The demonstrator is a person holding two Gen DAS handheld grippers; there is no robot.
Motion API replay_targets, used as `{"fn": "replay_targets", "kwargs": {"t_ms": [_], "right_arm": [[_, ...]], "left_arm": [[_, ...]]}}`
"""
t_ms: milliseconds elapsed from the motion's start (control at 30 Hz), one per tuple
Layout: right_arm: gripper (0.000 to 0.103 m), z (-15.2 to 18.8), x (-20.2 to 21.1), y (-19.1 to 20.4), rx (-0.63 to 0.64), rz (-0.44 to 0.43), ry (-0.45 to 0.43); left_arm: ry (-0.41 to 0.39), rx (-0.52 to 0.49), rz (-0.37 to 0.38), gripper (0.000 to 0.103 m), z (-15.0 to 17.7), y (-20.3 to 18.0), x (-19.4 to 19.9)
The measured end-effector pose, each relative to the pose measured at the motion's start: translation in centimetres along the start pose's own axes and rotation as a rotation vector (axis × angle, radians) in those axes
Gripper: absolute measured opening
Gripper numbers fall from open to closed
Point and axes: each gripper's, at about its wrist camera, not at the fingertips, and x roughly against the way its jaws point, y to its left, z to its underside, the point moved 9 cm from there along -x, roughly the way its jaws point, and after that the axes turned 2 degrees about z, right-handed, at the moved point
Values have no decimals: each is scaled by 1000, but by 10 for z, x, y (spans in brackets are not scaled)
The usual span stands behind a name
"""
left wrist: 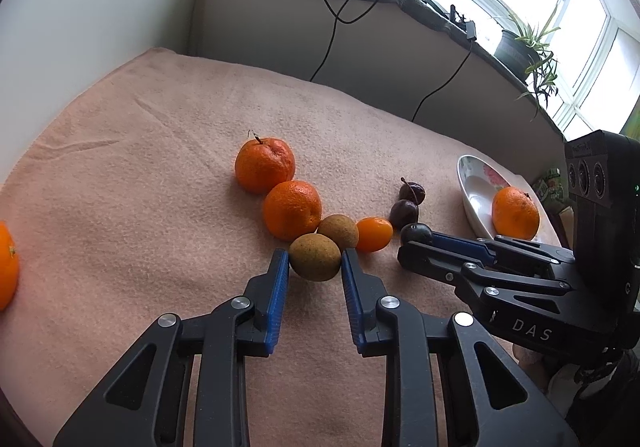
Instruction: Organize fruits
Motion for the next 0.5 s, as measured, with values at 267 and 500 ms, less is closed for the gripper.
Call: {"fn": "replay_targets", "kwargs": {"t_ms": [267,500], "right_arm": [[29,-9,28,-10,-8,18,-59],[29,-13,51,-33,-29,56,-98]], "left_arm": [[-30,-24,28,25,-11,-16,8],[-35,-65,74,25,-17,-46,3]]}}
